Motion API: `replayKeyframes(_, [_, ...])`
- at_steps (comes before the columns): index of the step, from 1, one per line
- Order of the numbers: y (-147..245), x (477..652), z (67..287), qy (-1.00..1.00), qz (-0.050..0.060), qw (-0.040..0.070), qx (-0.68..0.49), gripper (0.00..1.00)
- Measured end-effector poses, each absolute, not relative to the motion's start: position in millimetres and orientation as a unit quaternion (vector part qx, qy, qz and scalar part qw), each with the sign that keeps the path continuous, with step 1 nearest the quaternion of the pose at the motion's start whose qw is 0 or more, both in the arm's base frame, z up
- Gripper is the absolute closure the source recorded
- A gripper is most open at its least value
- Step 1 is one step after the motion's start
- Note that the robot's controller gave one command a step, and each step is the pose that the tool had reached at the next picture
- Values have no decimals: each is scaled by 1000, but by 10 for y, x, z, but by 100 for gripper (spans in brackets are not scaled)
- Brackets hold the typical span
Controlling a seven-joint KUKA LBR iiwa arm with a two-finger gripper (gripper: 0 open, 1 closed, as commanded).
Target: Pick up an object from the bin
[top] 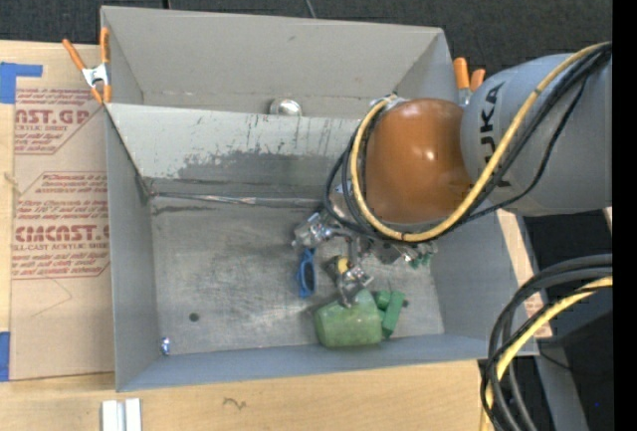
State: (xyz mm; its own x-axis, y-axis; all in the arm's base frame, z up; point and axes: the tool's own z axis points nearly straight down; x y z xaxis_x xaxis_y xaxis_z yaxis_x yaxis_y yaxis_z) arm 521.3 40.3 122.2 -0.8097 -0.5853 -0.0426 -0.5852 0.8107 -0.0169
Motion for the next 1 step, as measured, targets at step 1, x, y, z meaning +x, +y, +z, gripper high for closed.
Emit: replayKeyframes(1, [154,5736,969,864,0,1,-503,0])
